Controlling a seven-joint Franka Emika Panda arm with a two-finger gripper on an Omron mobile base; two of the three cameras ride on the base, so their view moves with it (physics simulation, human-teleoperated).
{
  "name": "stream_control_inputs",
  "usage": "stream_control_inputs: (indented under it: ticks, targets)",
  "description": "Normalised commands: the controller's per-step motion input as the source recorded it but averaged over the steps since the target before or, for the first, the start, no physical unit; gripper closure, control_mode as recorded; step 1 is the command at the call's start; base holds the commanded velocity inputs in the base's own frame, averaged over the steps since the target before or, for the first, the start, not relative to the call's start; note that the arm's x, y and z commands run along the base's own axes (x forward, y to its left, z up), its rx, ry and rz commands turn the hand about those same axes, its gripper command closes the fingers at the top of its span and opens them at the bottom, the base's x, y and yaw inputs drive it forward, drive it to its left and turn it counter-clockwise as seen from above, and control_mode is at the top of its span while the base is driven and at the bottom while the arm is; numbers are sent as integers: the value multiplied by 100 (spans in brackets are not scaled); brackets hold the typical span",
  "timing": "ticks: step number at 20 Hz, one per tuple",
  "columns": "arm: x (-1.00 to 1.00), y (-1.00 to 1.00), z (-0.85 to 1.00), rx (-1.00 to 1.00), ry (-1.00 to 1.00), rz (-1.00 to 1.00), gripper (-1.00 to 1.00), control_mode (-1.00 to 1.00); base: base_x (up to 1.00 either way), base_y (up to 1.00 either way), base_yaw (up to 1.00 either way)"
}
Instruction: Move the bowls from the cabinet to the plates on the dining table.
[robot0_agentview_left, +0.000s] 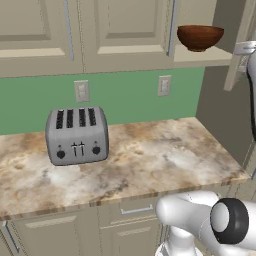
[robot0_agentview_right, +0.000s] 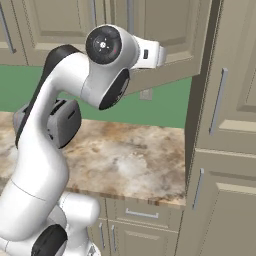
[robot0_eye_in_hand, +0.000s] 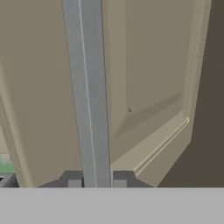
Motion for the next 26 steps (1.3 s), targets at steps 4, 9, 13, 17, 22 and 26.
stream_control_inputs:
  ticks: [4,9,13,17,22,26]
  targets:
    - [-22,-65,-21,0,0,0,100,-100,0,0,0]
    - [-15,-58,-15,0,0,0,100,-100,0,0,0]
    - [-10,-23,-1,0,0,0,100,-100,0,0,0]
    - [-3,0,0,0,0,0,100,-100,0,0,0]
    - [0,1,0,0,0,0,-100,-100,0,0,0]
    - [-3,0,0,0,0,0,-100,-100,0,0,0]
